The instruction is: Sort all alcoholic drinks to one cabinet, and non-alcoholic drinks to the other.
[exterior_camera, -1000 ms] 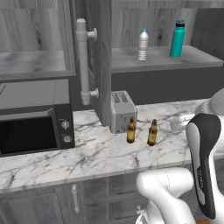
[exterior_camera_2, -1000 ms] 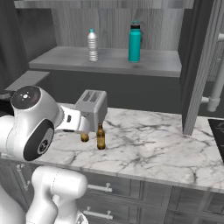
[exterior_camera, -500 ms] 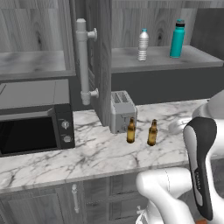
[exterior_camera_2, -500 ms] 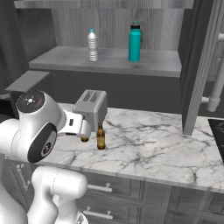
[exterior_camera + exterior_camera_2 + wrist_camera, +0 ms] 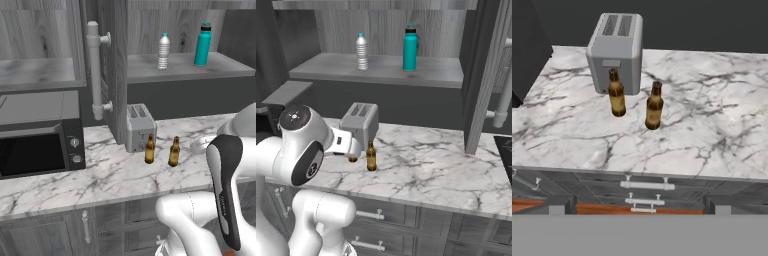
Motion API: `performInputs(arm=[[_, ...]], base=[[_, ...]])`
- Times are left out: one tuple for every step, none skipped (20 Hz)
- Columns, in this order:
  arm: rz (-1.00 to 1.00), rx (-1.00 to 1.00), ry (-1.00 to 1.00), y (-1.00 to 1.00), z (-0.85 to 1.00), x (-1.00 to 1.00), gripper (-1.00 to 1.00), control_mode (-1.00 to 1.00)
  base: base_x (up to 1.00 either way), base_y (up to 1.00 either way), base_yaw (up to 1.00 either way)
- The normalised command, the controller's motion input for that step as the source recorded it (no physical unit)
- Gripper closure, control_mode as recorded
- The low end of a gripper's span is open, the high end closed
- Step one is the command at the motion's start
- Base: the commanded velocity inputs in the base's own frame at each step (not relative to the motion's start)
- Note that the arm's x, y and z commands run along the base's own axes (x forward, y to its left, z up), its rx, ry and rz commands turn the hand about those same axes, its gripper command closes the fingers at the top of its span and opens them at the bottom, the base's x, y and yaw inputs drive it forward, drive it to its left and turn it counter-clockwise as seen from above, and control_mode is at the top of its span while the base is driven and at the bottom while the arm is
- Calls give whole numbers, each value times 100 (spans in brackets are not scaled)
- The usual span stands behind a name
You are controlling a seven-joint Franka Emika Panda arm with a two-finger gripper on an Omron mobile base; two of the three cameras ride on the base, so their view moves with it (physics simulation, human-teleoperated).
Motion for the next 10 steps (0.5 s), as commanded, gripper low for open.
performInputs(arm=[[0, 0, 4, 0, -4, 15, -100, -100], [0, 0, 3, 0, -4, 13, -100, -100], [0, 0, 4, 0, -3, 12, -100, -100], [0, 0, 2, 0, -5, 11, -100, -100], [0, 0, 2, -1, -5, 11, -100, -100], [0, 0, 1, -1, -8, 11, -100, -100], [0, 0, 1, 0, -9, 9, -100, -100], [0, 0, 0, 0, -11, 10, -100, -100], [0, 0, 0, 0, -13, 10, -100, -100], [0, 0, 0, 0, -15, 9, -100, -100]], base=[[0, 0, 0], [0, 0, 0], [0, 0, 0], [0, 0, 0], [0, 0, 0], [0, 0, 0], [0, 0, 0], [0, 0, 0], [0, 0, 0], [0, 0, 0]])
